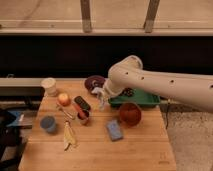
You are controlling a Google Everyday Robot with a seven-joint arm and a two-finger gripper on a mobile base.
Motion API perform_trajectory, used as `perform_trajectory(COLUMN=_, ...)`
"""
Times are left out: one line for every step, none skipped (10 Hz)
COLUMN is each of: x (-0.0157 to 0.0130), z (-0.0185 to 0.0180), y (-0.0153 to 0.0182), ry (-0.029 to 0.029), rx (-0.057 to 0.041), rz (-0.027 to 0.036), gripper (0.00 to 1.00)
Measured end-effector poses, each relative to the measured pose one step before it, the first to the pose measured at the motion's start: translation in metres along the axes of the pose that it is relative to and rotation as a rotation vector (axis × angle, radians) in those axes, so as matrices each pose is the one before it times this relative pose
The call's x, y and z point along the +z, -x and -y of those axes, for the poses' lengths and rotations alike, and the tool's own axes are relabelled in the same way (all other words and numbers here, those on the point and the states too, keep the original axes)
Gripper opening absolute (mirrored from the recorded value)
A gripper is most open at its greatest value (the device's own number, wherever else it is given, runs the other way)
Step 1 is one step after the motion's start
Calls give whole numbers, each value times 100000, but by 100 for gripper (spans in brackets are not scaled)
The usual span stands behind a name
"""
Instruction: Place towel in table surface
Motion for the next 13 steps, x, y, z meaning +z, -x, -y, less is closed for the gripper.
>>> perform_trajectory(x=676, z=-361, y=-65, ry=1222, rx=-163, rz=-917, gripper=0)
perform_trajectory(x=920, z=-619, y=-75, ry=2130, rx=-149, rz=-1411, gripper=0)
perform_trajectory(x=966, z=-647, y=-58, ry=2083, rx=-513, rz=-1772, gripper=0)
perform_trajectory(x=1153, z=-703, y=31, ry=2124, rx=-628, rz=-2094, gripper=0)
perform_trajectory(x=1501, z=-630, y=9, ry=2405, rx=-755, rz=-2355, gripper=0)
perform_trajectory(x=1685, z=-400, y=-96, ry=3038, rx=-203, rz=-2173, gripper=0)
perform_trajectory(x=1524, z=-203, y=-332, ry=2782, rx=202, rz=-2939, gripper=0)
perform_trajectory(x=1299, z=-236, y=-6, ry=2486, rx=192, rz=-2405, gripper=0)
perform_trajectory(x=785, z=125, y=-163, ry=1397, rx=905, rz=-1660, gripper=0)
perform_trajectory(x=628, z=262, y=-314, ry=1024, rx=1319, rz=-1756, gripper=0)
perform_trajectory(x=703, z=333, y=-360, ry=868, rx=1543, rz=-1900, gripper=3)
perform_trajectory(x=518, z=264, y=-317, ry=-36, rx=1621, rz=-2162, gripper=11)
perform_trajectory(x=521, z=359, y=-318, ry=-470, rx=1521, rz=-2444, gripper=22)
